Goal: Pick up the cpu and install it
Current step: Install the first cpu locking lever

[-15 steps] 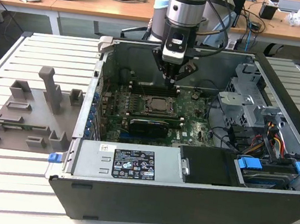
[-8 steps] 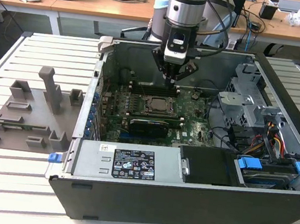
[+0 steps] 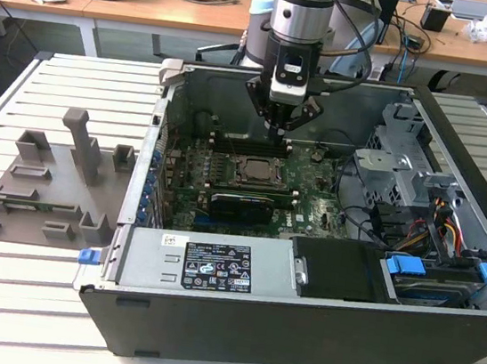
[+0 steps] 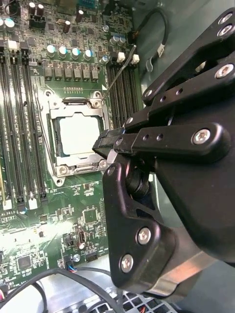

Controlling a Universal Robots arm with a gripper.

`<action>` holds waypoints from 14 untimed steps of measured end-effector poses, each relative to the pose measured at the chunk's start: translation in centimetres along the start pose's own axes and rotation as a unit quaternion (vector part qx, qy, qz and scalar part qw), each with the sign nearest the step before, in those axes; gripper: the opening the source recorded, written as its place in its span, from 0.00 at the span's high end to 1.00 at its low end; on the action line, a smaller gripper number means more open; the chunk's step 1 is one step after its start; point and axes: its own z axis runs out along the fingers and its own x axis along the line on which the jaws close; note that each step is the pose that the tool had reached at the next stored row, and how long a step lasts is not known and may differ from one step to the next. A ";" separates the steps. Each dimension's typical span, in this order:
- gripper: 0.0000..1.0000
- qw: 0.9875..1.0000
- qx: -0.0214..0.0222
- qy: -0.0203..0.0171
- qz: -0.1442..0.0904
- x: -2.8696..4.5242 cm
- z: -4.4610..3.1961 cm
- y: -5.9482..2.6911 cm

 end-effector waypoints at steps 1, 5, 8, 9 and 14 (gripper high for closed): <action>0.89 1.000 0.000 0.000 -0.005 0.00 0.00 0.00; 0.89 1.000 -0.001 -0.001 -0.018 0.00 0.00 0.00; 0.89 0.999 -0.001 -0.002 -0.034 0.00 0.00 0.00; 0.89 0.999 -0.001 -0.002 -0.037 0.00 0.00 0.00; 0.89 0.999 -0.002 -0.003 -0.050 0.00 0.00 0.00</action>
